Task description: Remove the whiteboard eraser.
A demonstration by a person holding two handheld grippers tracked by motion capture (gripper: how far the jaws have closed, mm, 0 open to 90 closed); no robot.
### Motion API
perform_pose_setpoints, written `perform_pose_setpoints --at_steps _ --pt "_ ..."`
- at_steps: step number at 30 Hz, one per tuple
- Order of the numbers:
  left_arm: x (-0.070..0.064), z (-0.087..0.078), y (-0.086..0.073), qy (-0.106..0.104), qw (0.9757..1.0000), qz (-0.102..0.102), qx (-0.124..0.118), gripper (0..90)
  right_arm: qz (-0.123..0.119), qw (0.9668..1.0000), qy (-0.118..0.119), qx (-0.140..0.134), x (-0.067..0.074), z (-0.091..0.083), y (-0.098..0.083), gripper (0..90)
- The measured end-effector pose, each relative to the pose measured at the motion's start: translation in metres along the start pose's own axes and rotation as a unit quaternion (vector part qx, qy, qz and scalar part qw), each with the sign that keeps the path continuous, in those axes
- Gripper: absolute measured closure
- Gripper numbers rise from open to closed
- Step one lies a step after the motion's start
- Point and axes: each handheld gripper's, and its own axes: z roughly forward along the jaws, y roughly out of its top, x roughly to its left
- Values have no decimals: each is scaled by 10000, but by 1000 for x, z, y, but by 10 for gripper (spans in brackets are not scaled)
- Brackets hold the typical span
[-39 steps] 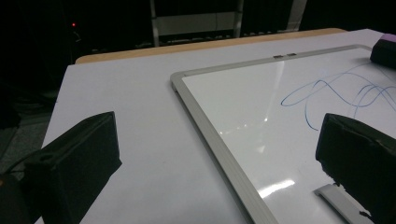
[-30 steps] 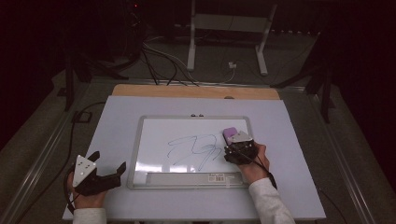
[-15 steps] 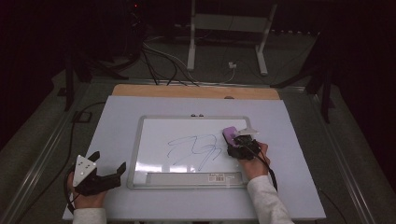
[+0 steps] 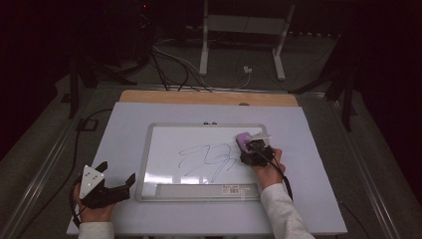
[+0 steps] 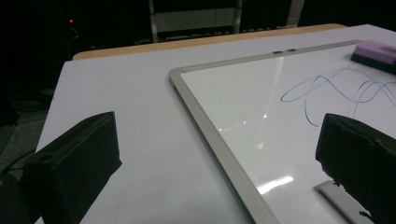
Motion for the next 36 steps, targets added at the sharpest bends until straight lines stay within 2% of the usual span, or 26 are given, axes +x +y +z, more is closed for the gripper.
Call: perform_pose_setpoints --at_steps 1,2,4,5,6,8,9,10,11,13,14,15,18,19,20,21,22,23,27,28,29,30,32,33,35,36 --pt "0 0 0 -1 10000 6 5 7 -203 9997 141 -24 8 -1 1 405" --pt "0 0 0 0 10000 7 4 7 -203 9997 141 -24 8 -1 1 405" --pt "0 0 0 4 10000 1 7 7 -436 9985 326 -19 17 -3 2 405" --pt "0 0 0 4 10000 -6 2 7 -556 9980 311 -2 20 -3 4 405" --pt "0 -1 0 4 10000 -6 -3 7 -553 9979 331 19 20 -2 5 405" --pt "1 -1 0 11 10000 -11 -22 7 -459 9985 283 27 14 1 7 405" --pt "1 -2 0 16 10000 -13 -21 7 -313 9995 71 41 3 6 9 405" --pt "1 -2 -1 18 10000 -19 -24 7 -313 9995 71 41 3 6 9 405" --pt "2 -2 -1 13 10000 -15 -15 7 -57 9998 -150 79 -9 11 12 405" --pt "2 -2 -1 15 10000 -15 -12 7 228 9994 -232 105 -19 15 14 405" --pt "2 -2 -1 15 10000 -15 -12 7 228 9994 -232 105 -19 15 14 405" --pt "2 -2 -1 11 10000 -18 -16 7 354 9990 -215 154 -21 16 17 406" --pt "1 -1 -1 -2 10000 -6 5 7 337 9992 -136 157 -14 17 19 406" --pt "0 0 0 -5 10000 8 12 7 11 9999 102 120 3 14 20 406" --pt "0 0 0 -5 10000 8 12 7 -93 9997 199 114 10 13 20 406" --pt "0 0 0 -6 10000 17 22 7 -93 9997 199 114 10 13 20 406" --pt "0 0 0 -5 10000 10 10 7 -264 9991 330 100 19 11 20 406" --pt "0 0 0 -6 10000 10 7 7 -532 9969 574 113 32 8 21 406" --pt "1 -1 -1 2 10000 1 1 7 -596 9963 612 132 31 8 22 406" --pt "1 -2 -1 9 10000 2 -1 7 -374 9985 354 171 17 12 23 407" --pt "1 -2 -1 13 10000 0 -1 7 -374 9985 354 171 17 12 23 407" --pt "2 -3 -1 7 10000 -10 -3 7 -45 9997 59 232 0 16 24 406" --pt "2 -3 -1 13 10000 -8 -2 7 66 9996 -41 257 -6 17 24 406" --pt "2 -3 -1 12 10000 -13 -2 7 350 9987 -175 335 -17 19 25 406" --pt "2 -2 -1 9 10000 -12 -6 7 335 9986 -174 364 -14 18 25 406" --pt "1 -2 -1 13 10000 -3 1 7 255 9991 -40 339 -9 17 25 406"
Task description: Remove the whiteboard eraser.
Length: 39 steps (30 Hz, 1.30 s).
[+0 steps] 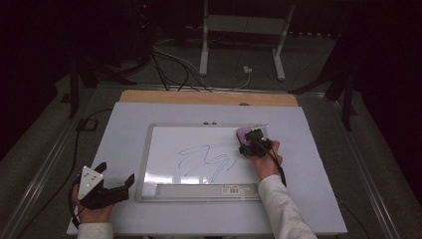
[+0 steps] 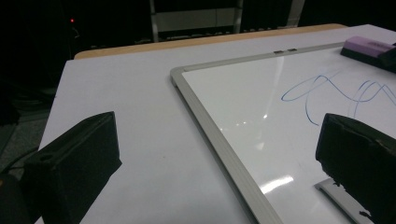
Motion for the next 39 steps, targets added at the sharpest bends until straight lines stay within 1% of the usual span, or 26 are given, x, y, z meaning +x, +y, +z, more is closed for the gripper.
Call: perform_pose_setpoints --at_steps 2,4,5,6,7,9,11,13,14,15,16,19,20,21,23,24,25,26,27,28,29,30,31,33,35,39 --pt "0 1 0 -13 10000 9 16 7 -300 9994 189 -45 19 -4 -3 406" --pt "-2 2 1 -15 10000 13 12 7 -689 9965 464 -112 43 -11 -7 406" --pt "-2 2 1 -15 10000 13 12 7 -689 9965 464 -112 43 -11 -7 406" --pt "-2 2 1 -18 10000 18 8 7 -1014 9919 754 -151 65 -18 -12 406" --pt "-2 2 1 -23 10000 28 18 7 -1188 9887 897 -169 76 -23 -16 406" --pt "-2 2 0 -23 10000 27 31 7 -1391 9851 998 -155 84 -28 -19 406" --pt "-2 1 0 -15 10000 19 30 7 -1399 9849 1010 -138 81 -28 -20 406" --pt "-1 1 0 -13 10000 8 6 7 -1274 9898 629 -141 69 -23 -16 406" --pt "-1 0 0 -10 10000 5 3 7 -1274 9898 629 -141 69 -23 -16 406" --pt "-1 0 0 -9 10000 7 10 7 -1111 9926 485 -123 58 -20 -14 406" --pt "0 0 0 -6 10000 -4 12 7 -555 9981 248 -58 33 -13 -11 405" --pt "0 1 0 -13 10000 -5 12 7 -347 9992 200 -20 23 -12 -12 406" --pt "-1 1 0 -16 10000 11 28 7 -400 9990 177 -16 24 -14 -13 406" --pt "-1 2 0 -19 10000 8 30 7 -625 9972 407 -56 39 -19 -17 406" --pt "-3 3 1 -33 10000 37 54 7 -891 9940 619 -108 58 -25 -22 406" --pt "-3 3 1 -33 10000 37 54 7 -891 9940 619 -108 58 -25 -22 406" --pt "-4 3 1 -40 10000 40 43 7 -1278 9872 935 -193 87 -35 -31 406" --pt "-4 3 1 -40 10000 40 43 7 -1278 9872 935 -193 87 -35 -31 406" --pt "-4 4 1 -41 10000 42 54 7 -1415 9842 1045 -203 96 -39 -33 406" --pt "-3 4 0 -40 10000 38 64 7 -1617 9794 1186 -223 108 -44 -38 406" --pt "-3 4 0 -38 10000 29 70 7 -1945 9751 1013 -318 118 -49 -41 406" --pt "-3 4 0 -38 10000 29 70 7 -1945 9751 1013 -318 118 -49 -41 406" --pt "-2 3 0 -36 10000 31 65 7 -1733 9777 1170 -214 109 -44 -36 406" --pt "-2 2 0 -27 10000 13 42 7 -1541 9838 883 -238 95 -37 -31 405" --pt "-1 2 -1 -18 10000 1 48 7 -1116 9912 685 -196 74 -29 -25 405" --pt "-1 3 0 -22 10000 21 71 7 -949 9937 575 -144 67 -27 -23 406"
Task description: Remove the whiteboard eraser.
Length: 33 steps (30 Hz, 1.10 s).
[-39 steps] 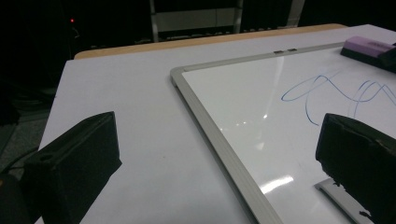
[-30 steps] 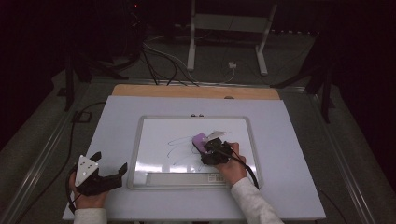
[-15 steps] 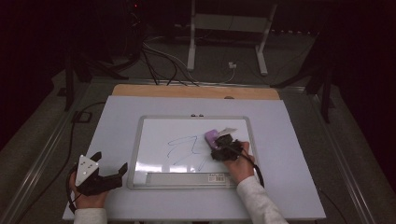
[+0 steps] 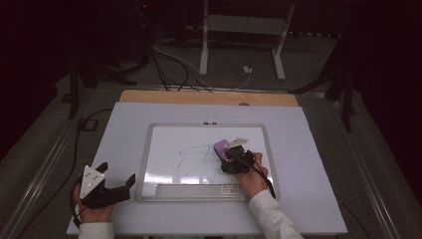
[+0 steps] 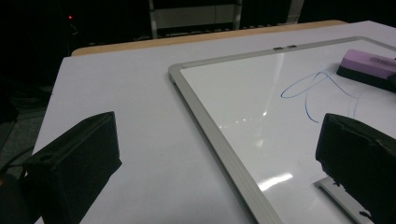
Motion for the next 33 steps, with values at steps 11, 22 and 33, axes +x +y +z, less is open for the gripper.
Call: perform_pose_setpoints --at_steps 11,22,33 --pt "-2 2 0 -25 10000 3 9 7 -767 9957 487 -170 55 -5 5 405" --pt "0 -1 0 -10 10000 -38 -23 7 933 9931 -698 160 -59 20 12 405" --pt "-2 2 1 -44 10000 -15 7 7 878 9948 -448 257 -46 23 24 406"
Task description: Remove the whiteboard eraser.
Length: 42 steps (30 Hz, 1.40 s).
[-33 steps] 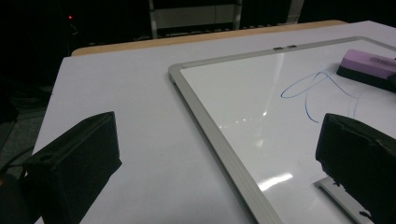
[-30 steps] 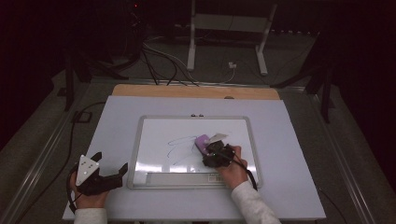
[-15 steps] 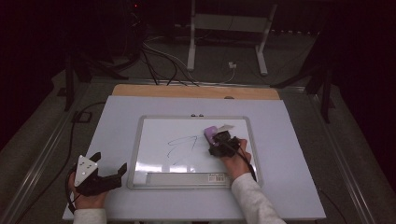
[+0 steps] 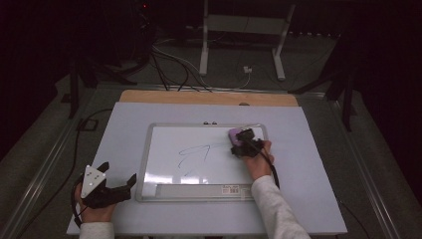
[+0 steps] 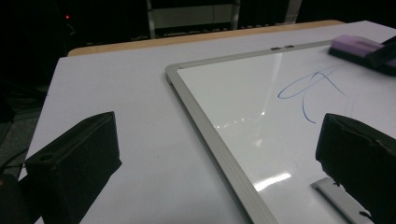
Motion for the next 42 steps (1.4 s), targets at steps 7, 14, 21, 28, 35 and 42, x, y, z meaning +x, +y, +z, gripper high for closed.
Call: perform_pose_setpoints --at_steps 7,14,21,28,35,42 --pt "0 1 0 -25 10000 23 9 7 -1670 9782 1219 -184 117 -19 -5 406" --pt "2 -3 -1 -3 10000 -20 -29 7 -1397 9867 825 -119 97 -10 4 406" --pt "1 -2 -1 -1 10000 0 5 7 -519 9984 225 6 52 1 11 406" --pt "-2 1 1 -37 10000 40 23 7 -1439 9848 954 -165 119 -13 3 406" --pt "1 -2 0 -22 10000 4 0 7 -1971 9717 1290 -168 150 -19 2 406" --pt "3 -4 -1 3 10000 -44 -25 7 -966 9938 552 -56 96 1 19 405"
